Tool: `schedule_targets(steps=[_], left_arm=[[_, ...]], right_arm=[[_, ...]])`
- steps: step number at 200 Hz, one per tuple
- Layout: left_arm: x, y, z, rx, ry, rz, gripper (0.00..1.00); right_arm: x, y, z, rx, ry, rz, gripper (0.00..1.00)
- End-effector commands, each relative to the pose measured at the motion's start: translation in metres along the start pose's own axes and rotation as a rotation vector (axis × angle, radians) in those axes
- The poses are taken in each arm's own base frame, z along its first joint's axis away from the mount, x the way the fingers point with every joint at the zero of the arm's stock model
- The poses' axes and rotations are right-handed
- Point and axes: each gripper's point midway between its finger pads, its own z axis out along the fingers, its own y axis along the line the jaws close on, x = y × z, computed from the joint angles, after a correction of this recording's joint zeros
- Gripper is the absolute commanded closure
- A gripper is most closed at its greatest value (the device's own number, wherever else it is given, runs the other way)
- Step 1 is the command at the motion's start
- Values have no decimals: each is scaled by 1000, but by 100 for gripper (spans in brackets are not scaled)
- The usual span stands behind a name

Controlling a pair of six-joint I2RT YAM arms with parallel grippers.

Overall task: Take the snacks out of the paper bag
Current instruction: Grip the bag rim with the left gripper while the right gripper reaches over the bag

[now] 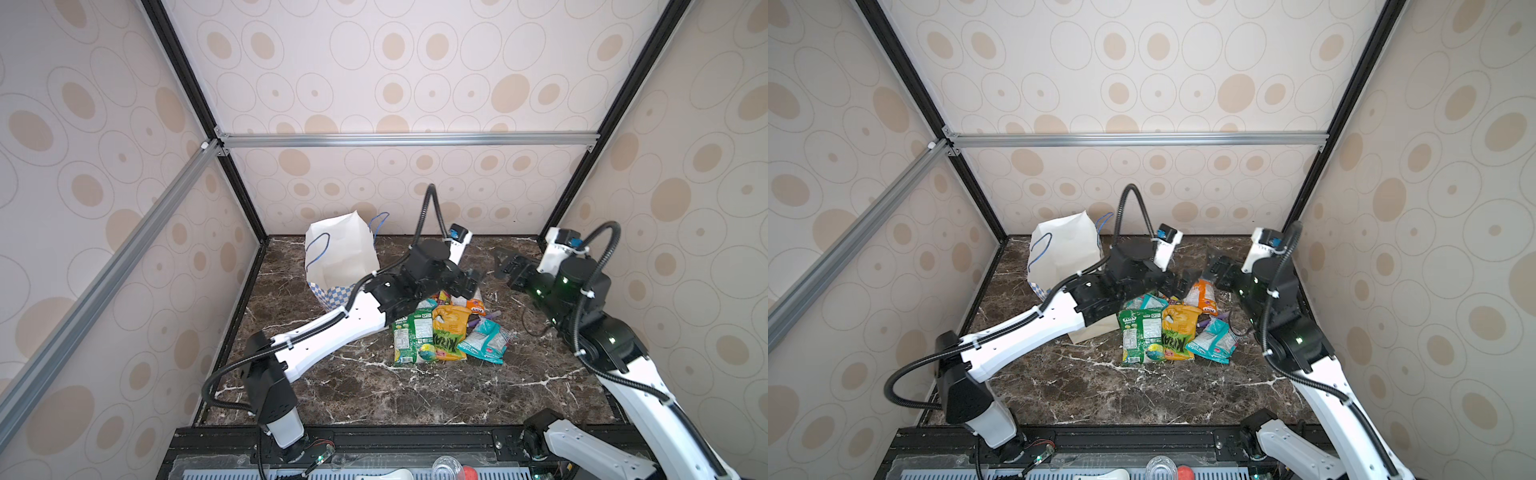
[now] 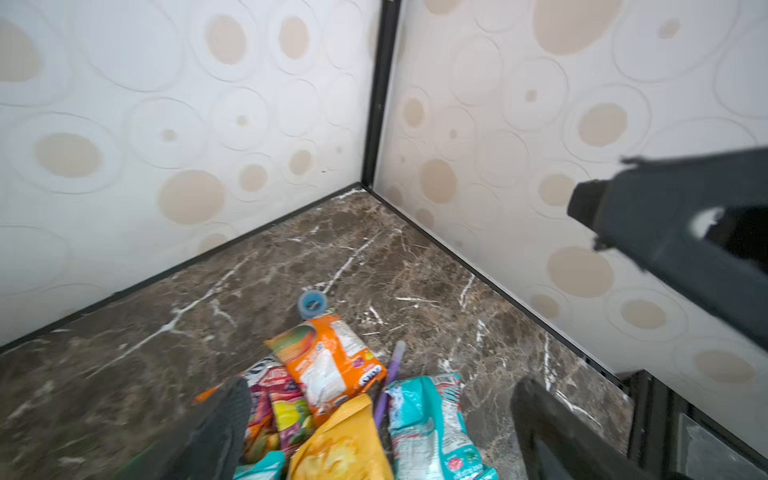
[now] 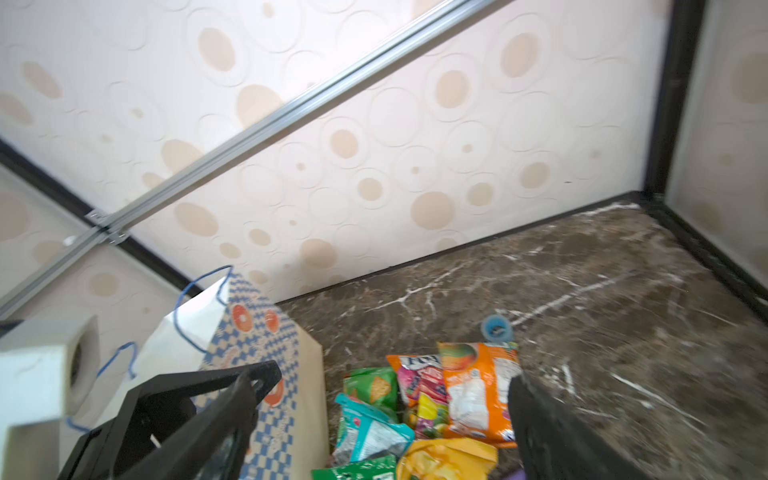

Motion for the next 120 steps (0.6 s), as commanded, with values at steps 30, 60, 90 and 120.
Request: schedule_targets(steps=[30, 60, 90, 120], left_arm=[[-44, 124, -84, -324, -48, -175, 2], [-17, 205, -115, -609, 108, -156, 2], [23, 268, -135, -767, 246, -223, 2], [48, 308, -157, -892, 285, -240, 2]], right_arm=[[20, 132, 38, -368, 140, -267, 2], [54, 200, 51, -502, 267, -487, 0], [103, 243, 69, -593, 441, -646, 0], [125, 271, 92, -625, 494, -681, 0]])
